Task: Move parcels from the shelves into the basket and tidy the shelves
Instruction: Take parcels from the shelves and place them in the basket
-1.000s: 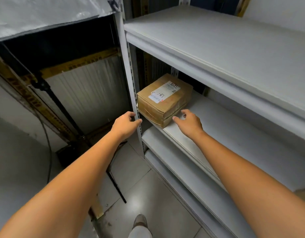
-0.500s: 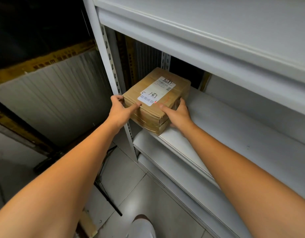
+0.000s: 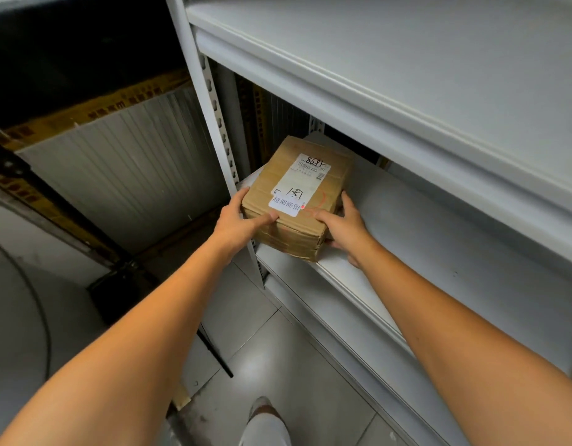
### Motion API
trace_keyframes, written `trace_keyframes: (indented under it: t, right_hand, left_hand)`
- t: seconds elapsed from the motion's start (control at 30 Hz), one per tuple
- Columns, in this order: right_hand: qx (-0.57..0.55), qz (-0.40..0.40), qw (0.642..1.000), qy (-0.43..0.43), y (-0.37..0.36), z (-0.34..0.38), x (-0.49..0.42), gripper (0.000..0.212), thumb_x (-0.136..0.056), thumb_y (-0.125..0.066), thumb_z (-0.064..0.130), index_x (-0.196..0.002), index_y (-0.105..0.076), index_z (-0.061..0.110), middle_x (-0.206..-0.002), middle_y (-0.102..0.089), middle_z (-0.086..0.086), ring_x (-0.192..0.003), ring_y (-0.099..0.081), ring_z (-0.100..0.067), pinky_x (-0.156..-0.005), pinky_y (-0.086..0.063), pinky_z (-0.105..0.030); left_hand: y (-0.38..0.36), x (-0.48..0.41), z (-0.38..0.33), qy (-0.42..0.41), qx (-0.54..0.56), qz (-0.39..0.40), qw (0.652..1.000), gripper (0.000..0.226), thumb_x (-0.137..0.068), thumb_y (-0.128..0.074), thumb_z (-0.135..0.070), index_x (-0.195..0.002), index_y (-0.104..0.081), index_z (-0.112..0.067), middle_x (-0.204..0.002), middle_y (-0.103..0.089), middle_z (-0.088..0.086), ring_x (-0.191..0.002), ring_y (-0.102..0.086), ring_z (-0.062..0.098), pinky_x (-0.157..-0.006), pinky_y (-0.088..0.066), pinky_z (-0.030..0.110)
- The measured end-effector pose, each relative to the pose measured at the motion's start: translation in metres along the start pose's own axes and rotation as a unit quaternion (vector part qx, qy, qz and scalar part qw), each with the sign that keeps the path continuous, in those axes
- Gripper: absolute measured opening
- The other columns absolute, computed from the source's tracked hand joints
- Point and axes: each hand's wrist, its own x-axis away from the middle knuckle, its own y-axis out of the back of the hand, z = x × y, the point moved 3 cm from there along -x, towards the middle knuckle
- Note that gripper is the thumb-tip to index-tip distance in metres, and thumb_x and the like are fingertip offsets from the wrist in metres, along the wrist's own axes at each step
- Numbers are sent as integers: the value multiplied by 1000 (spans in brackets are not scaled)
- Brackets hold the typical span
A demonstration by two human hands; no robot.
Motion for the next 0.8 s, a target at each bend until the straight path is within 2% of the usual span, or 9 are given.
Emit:
trace_keyframes:
  t: [0.13,0.2,0.3,0.4,0.47,0.6,0.73,0.8]
  right_hand:
    - [15,23,1000,-6,17,-9,21,80,-71,-79,26,-141,-44,42,-123,-65,11,-107,-66,-17,-89,-58,-44]
    - [30,31,999,-13,22,-13,30,79,-71,-77,24,-140,-44,42,-124,-64,10,-106,-66,-18,-85,-60,-43]
    - [44,25,998,-24,25,-12,37,87,-71,-74,24,-147,-35,41,-131,-59,6,-109,-64,-20,-87,-59,-46]
    - [56,-17,998,-28,25,-8,31,89,-71,-77,39,-147,-32,40,-132,-56,5,-111,-63,-23,-92,-56,-49]
    - [54,-35,998,-14,25,-7,21,84,-73,-77,43,-147,-37,37,-128,-59,5,-110,-64,-22,-94,-55,-47]
    - [42,-36,998,20,25,-6,7,43,-81,-77,28,-119,-61,40,-108,-71,8,-99,-70,-15,-91,-57,-42]
    - [22,-22,999,19,22,5,2,39,-85,-74,15,-110,-59,41,-110,-70,1,-97,-70,-19,-86,-59,-40]
    - [11,-18,1000,13,21,10,5,43,-86,-73,11,-115,-58,40,-113,-69,-3,-96,-70,-20,-80,-59,-36]
  left_hand:
    - [-7,28,10,34,-29,22,999,86,-79,-78,-38,-150,-28,-39,-141,-41,-3,-124,-44,22,-101,-45,42]
    - [-9,39,16,61,-43,33,997,81,-82,-72,-47,-149,-27,-45,-142,-41,-3,-126,-45,25,-103,-45,48]
    - [-8,44,19,87,-70,44,993,77,-83,-66,-57,-148,-27,-45,-138,-45,-2,-122,-48,25,-103,-44,52]
    - [-10,30,11,92,-65,41,993,70,-81,-67,-59,-140,-35,-40,-132,-51,0,-114,-55,23,-100,-48,51]
    - [-12,16,5,95,-67,39,992,63,-81,-68,-56,-133,-38,-37,-130,-51,1,-110,-57,22,-98,-49,49]
    - [-17,-8,-1,107,-33,59,992,75,-84,-72,-46,-145,-30,-39,-127,-51,3,-104,-61,23,-92,-54,44]
    - [-13,-13,-1,116,-4,64,991,77,-82,-75,-42,-145,-30,-41,-125,-52,4,-101,-65,24,-86,-58,43]
    - [-11,-10,-4,119,1,63,991,74,-84,-74,-39,-144,-31,-40,-124,-53,4,-100,-65,24,-81,-59,40]
